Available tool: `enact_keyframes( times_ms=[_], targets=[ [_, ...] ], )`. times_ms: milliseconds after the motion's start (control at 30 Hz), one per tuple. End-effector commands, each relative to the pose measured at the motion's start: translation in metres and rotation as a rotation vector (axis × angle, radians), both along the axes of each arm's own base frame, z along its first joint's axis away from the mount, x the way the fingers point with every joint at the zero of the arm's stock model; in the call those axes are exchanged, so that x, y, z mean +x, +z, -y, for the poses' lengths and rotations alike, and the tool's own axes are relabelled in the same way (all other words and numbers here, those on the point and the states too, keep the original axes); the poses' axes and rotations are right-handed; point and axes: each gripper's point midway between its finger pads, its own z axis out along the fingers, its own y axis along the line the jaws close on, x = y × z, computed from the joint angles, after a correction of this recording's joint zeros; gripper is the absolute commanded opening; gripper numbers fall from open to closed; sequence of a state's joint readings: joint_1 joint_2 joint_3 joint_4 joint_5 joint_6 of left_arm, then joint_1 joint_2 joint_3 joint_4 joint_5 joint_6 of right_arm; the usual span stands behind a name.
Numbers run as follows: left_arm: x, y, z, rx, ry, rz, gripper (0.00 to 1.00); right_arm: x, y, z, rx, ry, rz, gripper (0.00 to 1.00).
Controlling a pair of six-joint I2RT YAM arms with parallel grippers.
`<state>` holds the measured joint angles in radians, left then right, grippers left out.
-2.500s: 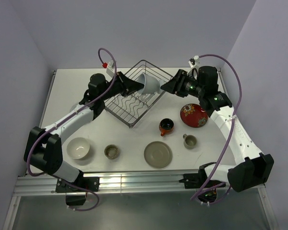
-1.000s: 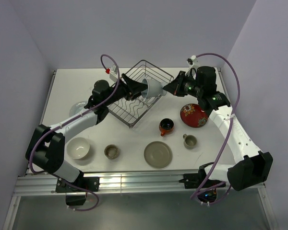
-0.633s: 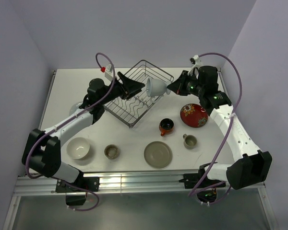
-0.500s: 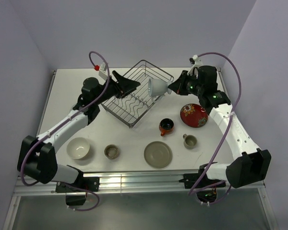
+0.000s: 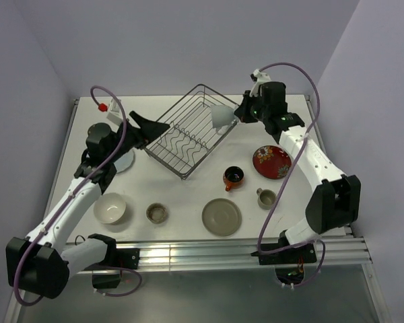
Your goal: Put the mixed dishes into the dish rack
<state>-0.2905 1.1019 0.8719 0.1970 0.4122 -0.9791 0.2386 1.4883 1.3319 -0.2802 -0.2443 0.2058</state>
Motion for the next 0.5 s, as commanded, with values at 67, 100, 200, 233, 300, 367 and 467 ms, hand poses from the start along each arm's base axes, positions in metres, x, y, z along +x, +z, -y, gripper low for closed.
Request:
enact_keyframes(
  times_ms=[67,100,200,233,300,367,467],
  targets=[
    [-0.014,-0.024,-0.019,0.054,0.057,-0.011,0.76,0.046,0.079,-0.02,-0.065,0.004,0.317,0.0],
    [-0.018,-0.021,-0.023,0.054,0.068,-0.003,0.76,0.056,0.078,-0.022,-0.084,-0.003,0.32,0.0],
    [-0.025,-0.026,-0.032,0.064,0.096,-0.004,0.76,0.072,0.073,-0.032,-0.146,0.005,0.337,0.0],
    [-0.026,-0.032,-0.035,0.075,0.106,-0.012,0.77,0.078,0.071,-0.032,-0.189,-0.007,0.352,0.0],
    [-0.031,-0.03,-0.039,0.083,0.123,0.0,0.77,0.089,0.068,-0.043,-0.253,0.009,0.385,0.0],
    [-0.035,-0.034,-0.046,0.102,0.15,-0.007,0.77,0.097,0.065,-0.044,-0.332,0.003,0.415,0.0],
    [-0.042,-0.036,-0.054,0.117,0.183,0.003,0.78,0.108,0.06,-0.056,-0.421,0.01,0.457,0.0]
  ],
)
